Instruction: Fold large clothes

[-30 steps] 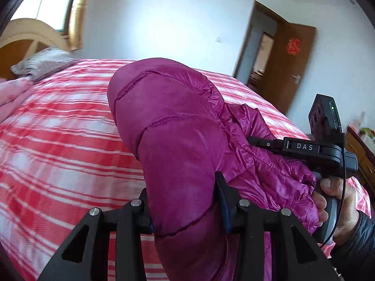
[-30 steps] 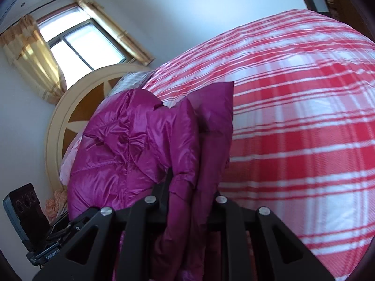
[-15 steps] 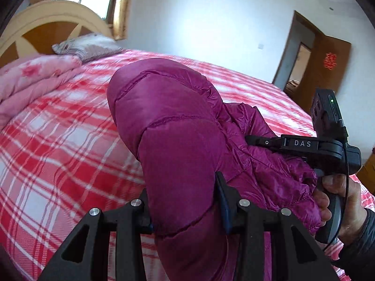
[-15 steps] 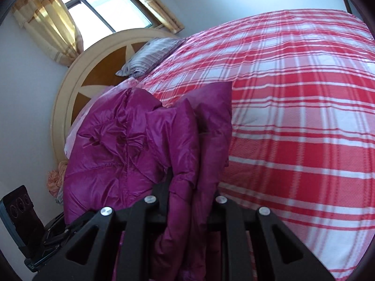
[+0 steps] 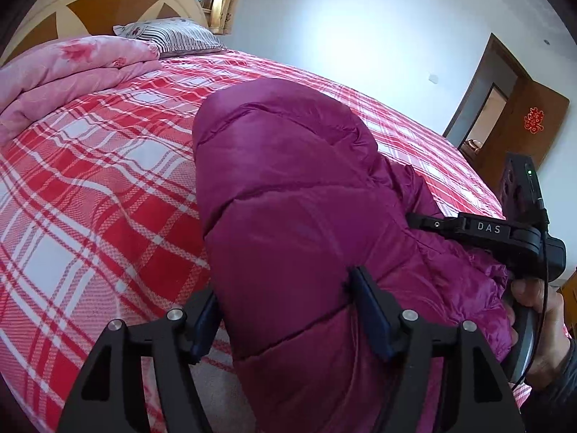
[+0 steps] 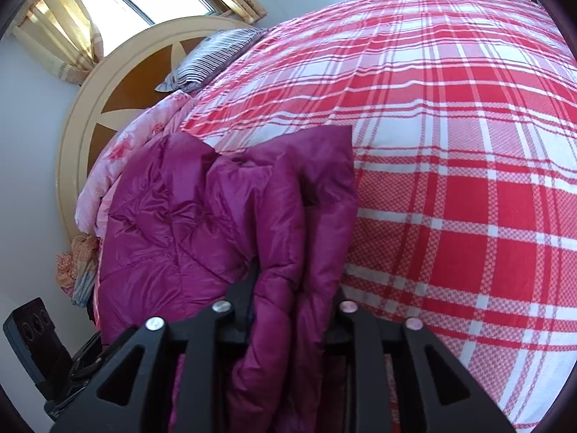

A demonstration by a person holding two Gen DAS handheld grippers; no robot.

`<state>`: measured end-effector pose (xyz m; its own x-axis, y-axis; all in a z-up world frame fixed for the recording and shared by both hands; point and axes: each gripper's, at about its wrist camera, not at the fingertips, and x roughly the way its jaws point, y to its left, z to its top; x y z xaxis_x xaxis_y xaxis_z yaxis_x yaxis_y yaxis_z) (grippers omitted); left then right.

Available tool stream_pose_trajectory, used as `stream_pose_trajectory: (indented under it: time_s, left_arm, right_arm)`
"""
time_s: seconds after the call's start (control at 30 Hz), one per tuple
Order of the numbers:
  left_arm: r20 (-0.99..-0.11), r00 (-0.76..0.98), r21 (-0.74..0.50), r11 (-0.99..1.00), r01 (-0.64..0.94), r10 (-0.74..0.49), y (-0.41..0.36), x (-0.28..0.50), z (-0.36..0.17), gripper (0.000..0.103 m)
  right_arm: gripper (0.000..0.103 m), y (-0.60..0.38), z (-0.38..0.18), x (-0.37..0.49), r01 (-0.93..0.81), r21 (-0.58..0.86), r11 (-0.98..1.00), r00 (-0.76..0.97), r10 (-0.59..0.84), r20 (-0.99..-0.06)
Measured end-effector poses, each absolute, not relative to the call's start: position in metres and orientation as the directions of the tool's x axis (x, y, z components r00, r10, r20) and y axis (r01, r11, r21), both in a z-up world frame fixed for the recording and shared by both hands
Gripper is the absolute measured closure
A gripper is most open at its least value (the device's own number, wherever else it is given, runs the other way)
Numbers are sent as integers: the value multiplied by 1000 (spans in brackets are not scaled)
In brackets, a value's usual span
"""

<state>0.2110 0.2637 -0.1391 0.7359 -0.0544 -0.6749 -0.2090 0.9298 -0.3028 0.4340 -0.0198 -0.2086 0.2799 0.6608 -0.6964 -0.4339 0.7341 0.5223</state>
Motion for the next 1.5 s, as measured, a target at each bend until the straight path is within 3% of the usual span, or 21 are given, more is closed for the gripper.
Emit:
stream_pose_trajectory:
  time_s: [0.27,0.4,0.53,0.87,1.5]
  left_arm:
    - [-655,755,-233,949,-213,9,275,184,-104,34]
    - [-594,803,-219,952,-215,45,273,160,-70,31]
    - [-527,847,-208,956,-205,66,271,143,-40,24]
    - [-444,895,-201,967,-154,50,259,122,0,22]
    - [-431,901,-192,971,-140,45,254,116,6,22]
  right_arm:
    - [36,-32,-180,419,-436,467,769,364,625,-690]
    - [30,-41,-147,395,-435,408,802,450,587,-673]
    - [15,-42,-104,347,-471,313,825,555,553,-622]
    - [9,-46,-61,269,-497,207,843,657,521,-544]
    - [5,-50,-43,228,-523,153,838,695,523,-493]
